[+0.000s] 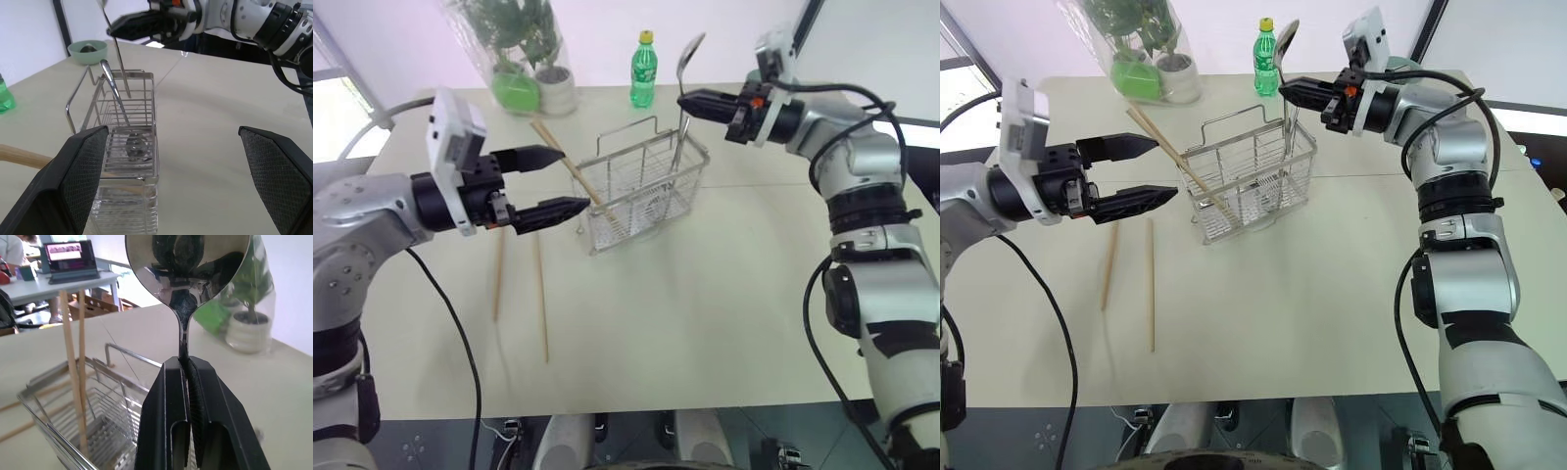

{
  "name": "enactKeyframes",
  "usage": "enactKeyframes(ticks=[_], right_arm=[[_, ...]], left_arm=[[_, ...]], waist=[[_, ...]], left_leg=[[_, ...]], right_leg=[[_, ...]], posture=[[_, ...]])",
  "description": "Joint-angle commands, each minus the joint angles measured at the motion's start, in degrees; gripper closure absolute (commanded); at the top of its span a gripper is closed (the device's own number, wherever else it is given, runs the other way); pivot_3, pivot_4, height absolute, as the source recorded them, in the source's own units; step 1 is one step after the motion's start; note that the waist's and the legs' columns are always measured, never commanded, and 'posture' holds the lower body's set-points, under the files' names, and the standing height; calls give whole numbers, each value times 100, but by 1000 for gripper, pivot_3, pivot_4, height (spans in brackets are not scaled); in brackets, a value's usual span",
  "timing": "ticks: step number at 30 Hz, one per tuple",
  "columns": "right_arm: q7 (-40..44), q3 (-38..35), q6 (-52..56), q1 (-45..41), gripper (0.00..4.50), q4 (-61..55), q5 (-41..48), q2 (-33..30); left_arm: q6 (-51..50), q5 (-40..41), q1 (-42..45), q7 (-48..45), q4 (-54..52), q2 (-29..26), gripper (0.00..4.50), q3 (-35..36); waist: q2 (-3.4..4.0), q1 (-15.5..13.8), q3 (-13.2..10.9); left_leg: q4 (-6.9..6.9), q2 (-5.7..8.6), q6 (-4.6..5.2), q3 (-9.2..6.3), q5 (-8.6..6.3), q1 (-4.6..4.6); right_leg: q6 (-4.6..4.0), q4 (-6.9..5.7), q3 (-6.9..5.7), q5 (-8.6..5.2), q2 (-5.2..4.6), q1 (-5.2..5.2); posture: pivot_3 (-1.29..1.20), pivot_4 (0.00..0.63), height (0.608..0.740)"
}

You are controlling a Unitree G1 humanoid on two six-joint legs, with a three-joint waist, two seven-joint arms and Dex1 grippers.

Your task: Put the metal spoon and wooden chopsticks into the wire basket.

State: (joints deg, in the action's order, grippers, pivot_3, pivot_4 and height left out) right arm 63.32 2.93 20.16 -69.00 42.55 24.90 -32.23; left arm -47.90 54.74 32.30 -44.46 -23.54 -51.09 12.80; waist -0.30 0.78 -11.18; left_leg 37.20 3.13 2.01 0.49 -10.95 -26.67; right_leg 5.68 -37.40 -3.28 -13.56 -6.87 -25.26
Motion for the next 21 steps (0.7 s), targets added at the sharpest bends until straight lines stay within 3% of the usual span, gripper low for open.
enactKeyframes(ticks=[1, 5, 10, 12, 16, 21], right_arm=[[14, -255, -45, -28, 3018, -239, -52, 53], [-77, -384, 83, 57, 1042, -554, -61, 97], [-195, -649, 463, 161, 1042, -1095, 104, 51], [-239, -858, 798, 176, 1042, -1505, 325, -4], [-235, -1485, 2099, 261, 1042, -2778, 1437, -267], [-194, -1948, 3386, 1034, 1042, -4393, 2751, -651]], left_arm=[[79, 46, 93, 98, -84, -7, 0, 279], [86, 74, 101, 275, -57, 57, 0, 370], [38, 166, 319, 758, 79, 237, 0, 594], [-42, 331, 600, 1362, 286, 403, 0, 863], [-435, 399, 1211, 3088, 876, 610, 0, 1458], [-1620, -59, 1175, 4167, 1377, 208, 0, 1296]], waist=[[0, 0, 0], [0, -2, 0], [-1, -22, -1], [-2, -19, -1], [-6, -31, -4], [-15, -28, 1]], left_leg=[[0, 0, 0, 0, 0, 0], [0, 0, 0, 0, 0, 0], [3, 0, -1, -3, 0, 0], [5, 0, -1, -3, 0, 0], [10, 0, -1, -12, 1, -2], [2, 0, 1, -13, 0, 12]], right_leg=[[0, 0, 0, 0, 0, 0], [1, -5, 1, 0, 1, -2], [1, -7, 1, 1, 1, 0], [1, -7, 1, 1, 2, 1], [11, -11, 0, 6, 1, 0], [19, -12, 0, 10, 2, 14]], posture=[[0, 150, 684], [0, 150, 684], [0, 150, 684], [0, 150, 684], [0, 150, 684], [0, 150, 684]])
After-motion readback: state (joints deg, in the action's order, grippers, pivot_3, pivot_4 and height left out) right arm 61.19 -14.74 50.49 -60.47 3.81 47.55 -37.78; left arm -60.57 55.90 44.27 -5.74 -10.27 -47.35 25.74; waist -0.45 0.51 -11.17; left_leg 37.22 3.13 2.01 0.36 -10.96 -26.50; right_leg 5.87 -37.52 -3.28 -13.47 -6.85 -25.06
